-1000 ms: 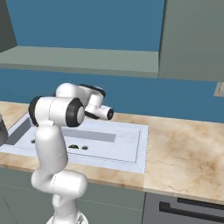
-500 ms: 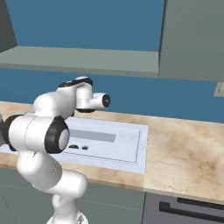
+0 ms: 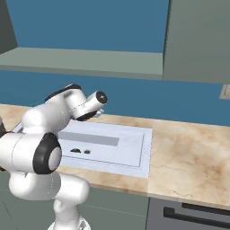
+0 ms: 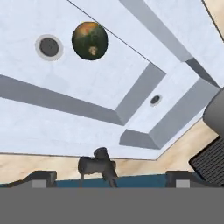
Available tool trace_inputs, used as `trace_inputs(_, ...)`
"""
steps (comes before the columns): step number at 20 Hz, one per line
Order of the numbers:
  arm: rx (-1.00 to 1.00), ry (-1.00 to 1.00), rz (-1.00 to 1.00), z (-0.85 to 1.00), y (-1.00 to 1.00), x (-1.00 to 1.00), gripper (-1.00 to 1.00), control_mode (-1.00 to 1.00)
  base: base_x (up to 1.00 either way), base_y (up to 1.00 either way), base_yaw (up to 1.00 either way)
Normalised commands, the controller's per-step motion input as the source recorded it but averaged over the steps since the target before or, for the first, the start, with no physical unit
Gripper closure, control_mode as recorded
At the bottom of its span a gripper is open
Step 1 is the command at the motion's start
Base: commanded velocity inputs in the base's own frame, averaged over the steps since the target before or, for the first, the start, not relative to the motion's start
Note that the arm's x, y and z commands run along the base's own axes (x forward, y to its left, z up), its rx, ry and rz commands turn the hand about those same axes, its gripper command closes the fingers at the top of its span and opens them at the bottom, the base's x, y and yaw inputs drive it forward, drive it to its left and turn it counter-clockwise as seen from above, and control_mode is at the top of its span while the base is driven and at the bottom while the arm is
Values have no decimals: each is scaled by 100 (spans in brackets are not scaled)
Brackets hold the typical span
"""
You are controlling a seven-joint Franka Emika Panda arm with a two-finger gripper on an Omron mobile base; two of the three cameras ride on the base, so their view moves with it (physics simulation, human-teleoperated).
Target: Dump the squash from the pot into the sink. Then turn on the water and wash the squash. Then turn off the water and put the squash back in the pot.
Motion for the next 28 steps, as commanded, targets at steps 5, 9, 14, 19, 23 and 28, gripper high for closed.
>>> trace_inputs(5, -28, 42, -12, 0, 0, -31, -100, -100, 0, 0, 0)
trace_inputs(9, -15, 37, -13, 3, 0, -40, -100, -100, 0, 0, 0)
trace_inputs(14, -1, 26, -14, 14, 0, -58, -100, -100, 0, 0, 0)
trace_inputs(19, 0, 19, -24, 15, 1, -63, -100, -100, 0, 0, 0)
trace_inputs(23, 0, 15, -31, 5, 24, -33, -100, -100, 0, 0, 0)
trace_inputs(28, -5, 13, -35, 5, 43, 4, -100, -100, 0, 0, 0)
